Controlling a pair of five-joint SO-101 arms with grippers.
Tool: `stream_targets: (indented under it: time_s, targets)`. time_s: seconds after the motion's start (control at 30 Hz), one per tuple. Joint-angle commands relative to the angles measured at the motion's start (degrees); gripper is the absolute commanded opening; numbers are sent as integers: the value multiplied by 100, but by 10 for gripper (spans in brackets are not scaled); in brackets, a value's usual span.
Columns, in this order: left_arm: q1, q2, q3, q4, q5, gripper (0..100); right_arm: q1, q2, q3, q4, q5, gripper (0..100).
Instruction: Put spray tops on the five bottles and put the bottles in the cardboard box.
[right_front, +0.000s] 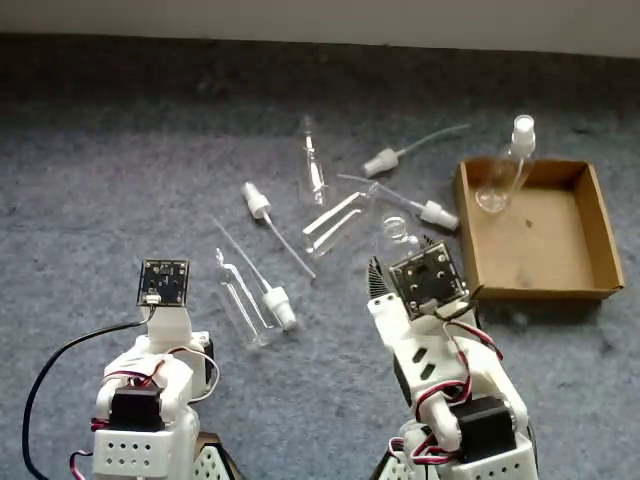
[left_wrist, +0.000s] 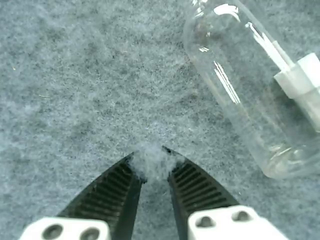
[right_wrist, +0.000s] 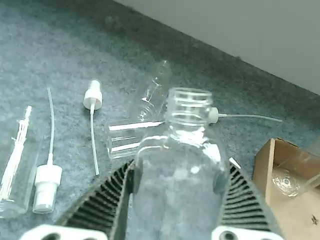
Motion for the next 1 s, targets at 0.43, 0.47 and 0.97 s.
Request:
stream_targets:
  time_s: [0.43, 0.47, 0.97]
  targets:
    - [101, -31, 119, -62, -53, 5, 277, -189, -48, 224, -1169, 167]
    - [101, -31, 119, -62, -44, 5, 198, -189, -31, 127, -1169, 167]
    - [101, -31, 119, -53, -44, 5, 145, -180, 1420, -1007, -1204, 167]
